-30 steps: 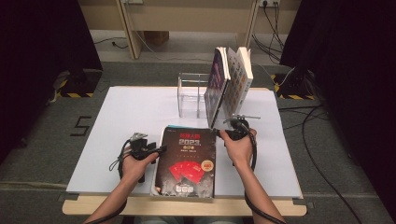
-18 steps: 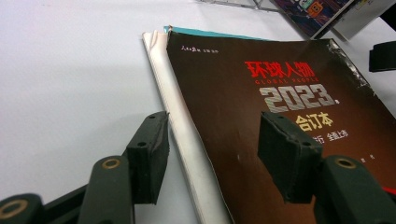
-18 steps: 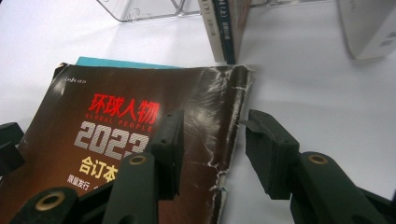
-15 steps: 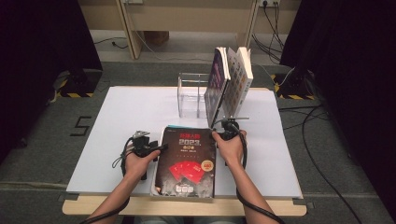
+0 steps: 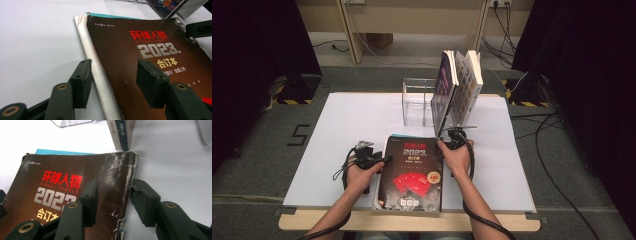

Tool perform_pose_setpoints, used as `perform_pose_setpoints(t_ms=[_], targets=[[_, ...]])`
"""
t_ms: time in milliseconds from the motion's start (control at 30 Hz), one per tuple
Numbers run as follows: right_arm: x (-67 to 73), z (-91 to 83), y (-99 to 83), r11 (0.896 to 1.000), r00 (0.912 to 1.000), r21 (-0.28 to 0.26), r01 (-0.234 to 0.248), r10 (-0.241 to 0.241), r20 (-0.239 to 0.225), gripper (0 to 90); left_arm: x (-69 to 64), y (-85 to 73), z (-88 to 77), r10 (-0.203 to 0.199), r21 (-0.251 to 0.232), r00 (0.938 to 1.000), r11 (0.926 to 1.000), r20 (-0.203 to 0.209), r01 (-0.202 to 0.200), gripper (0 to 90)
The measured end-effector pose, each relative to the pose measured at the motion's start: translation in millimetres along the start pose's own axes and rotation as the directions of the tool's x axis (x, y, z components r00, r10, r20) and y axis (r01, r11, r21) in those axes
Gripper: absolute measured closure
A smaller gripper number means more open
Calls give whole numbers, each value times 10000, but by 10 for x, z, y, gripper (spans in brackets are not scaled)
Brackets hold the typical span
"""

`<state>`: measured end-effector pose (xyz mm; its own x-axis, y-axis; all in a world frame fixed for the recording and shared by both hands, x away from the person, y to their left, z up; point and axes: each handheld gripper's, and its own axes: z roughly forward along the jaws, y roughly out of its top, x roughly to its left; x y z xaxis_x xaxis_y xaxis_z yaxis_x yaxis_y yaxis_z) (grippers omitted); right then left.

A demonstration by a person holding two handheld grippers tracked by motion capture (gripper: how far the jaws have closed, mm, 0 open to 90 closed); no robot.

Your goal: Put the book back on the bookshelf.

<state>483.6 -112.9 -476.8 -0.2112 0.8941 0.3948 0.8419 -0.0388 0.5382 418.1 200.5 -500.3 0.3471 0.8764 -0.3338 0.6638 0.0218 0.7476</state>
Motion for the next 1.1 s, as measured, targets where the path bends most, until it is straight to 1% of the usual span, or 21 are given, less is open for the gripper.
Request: perform_pose_setpoints(t_ms=[133, 200, 267, 367, 400, 467, 500, 533, 567, 600, 633, 667, 733, 767, 800, 833, 933, 967, 1000, 1033, 1100], targets=[[18, 23, 0, 9999, 10000, -108, 60, -60, -5, 573, 15, 2, -5, -210, -4, 9998, 9998, 57, 210, 479], [25, 38, 5, 9998, 9999, -148, 128, -129, -30, 573, 13, 1, -6, -150, -2, 9999, 9999, 37, 150, 485], [32, 57, 7, 9993, 9995, -221, 300, -301, -52, 570, 9, -2, -8, -143, 7, 9999, 9999, 21, 143, 487], [39, 67, 2, 9992, 9996, -292, 285, -287, -85, 569, 1, -11, -13, -87, -6, 10000, 10000, -44, 87, 506], [47, 68, -6, 9992, 9996, -310, 263, -266, -84, 574, 1, -14, -15, -94, -13, 9999, 10000, -36, 93, 511], [44, 70, -14, 9989, 9997, -400, 241, -244, -70, 587, 12, -20, -28, -241, 1, 9997, 9997, 42, 241, 521], [39, 65, -15, 9993, 9999, -378, 64, -69, -138, 597, 18, -26, -38, -356, 2, 9993, 9994, 102, 356, 523], [8, 64, -22, 9989, 9992, -432, -204, 188, -364, 620, 25, -33, -51, -382, 33, 9992, 9993, 151, 382, 537], [-10, 63, -24, 9985, 9983, -436, -343, 322, -484, 625, 28, -55, -74, -422, 30, 9989, 9991, 200, 422, 540], [-19, 60, -26, 9980, 9968, -374, -512, 488, -626, 630, 20, -68, -85, -343, 27, 9993, 9994, 168, 342, 544], [-19, 60, -26, 9980, 9968, -374, -512, 488, -626, 630, 20, -68, -85, -343, 27, 9993, 9994, 168, 342, 545], [-26, 57, -25, 9978, 9951, -240, -618, 597, -794, 639, 17, -83, -105, -266, 49, 9995, 9996, 146, 265, 547], [-36, 54, -24, 9963, 9913, -58, -855, 845, -1007, 648, 28, -93, -115, -307, 27, 9994, 9995, 170, 307, 554], [-36, 54, -24, 9963, 9913, -58, -855, 845, -1007, 648, 28, -93, -115, -307, 27, 9994, 9995, 170, 307, 562], [-60, 54, -28, 9938, 9844, 179, -1096, 1110, -1364, 662, 31, -99, -117, -306, -19, 9994, 9995, 163, 307, 571], [-69, 59, -33, 9934, 9820, 223, -1123, 1144, -1504, 663, 29, -105, -117, -301, -58, 9994, 9995, 145, 302, 573], [-58, 57, -30, 9949, 9844, 258, -970, 998, -1447, 662, 11, -103, -116, -136, -17, 9999, 9999, 24, 136, 572], [-50, 56, -25, 9957, 9860, 284, -885, 916, -1395, 665, 11, -103, -116, -136, -17, 9999, 9999, 24, 136, 570], [-33, 55, -23, 9958, 9873, 334, -848, 885, -1319, 688, 4, -100, -115, -129, 11, 9999, 9999, -23, 129, 570], [-26, 52, -19, 9968, 9879, 358, -721, 763, -1348, 712, -5, -97, -114, -60, 32, 10000, 10000, -75, 60, 571], [6, 28, -2, 9968, 9854, 466, -652, 717, -1547, 750, -14, -99, -113, -9, 27, 9999, 10000, -133, 9, 573]])
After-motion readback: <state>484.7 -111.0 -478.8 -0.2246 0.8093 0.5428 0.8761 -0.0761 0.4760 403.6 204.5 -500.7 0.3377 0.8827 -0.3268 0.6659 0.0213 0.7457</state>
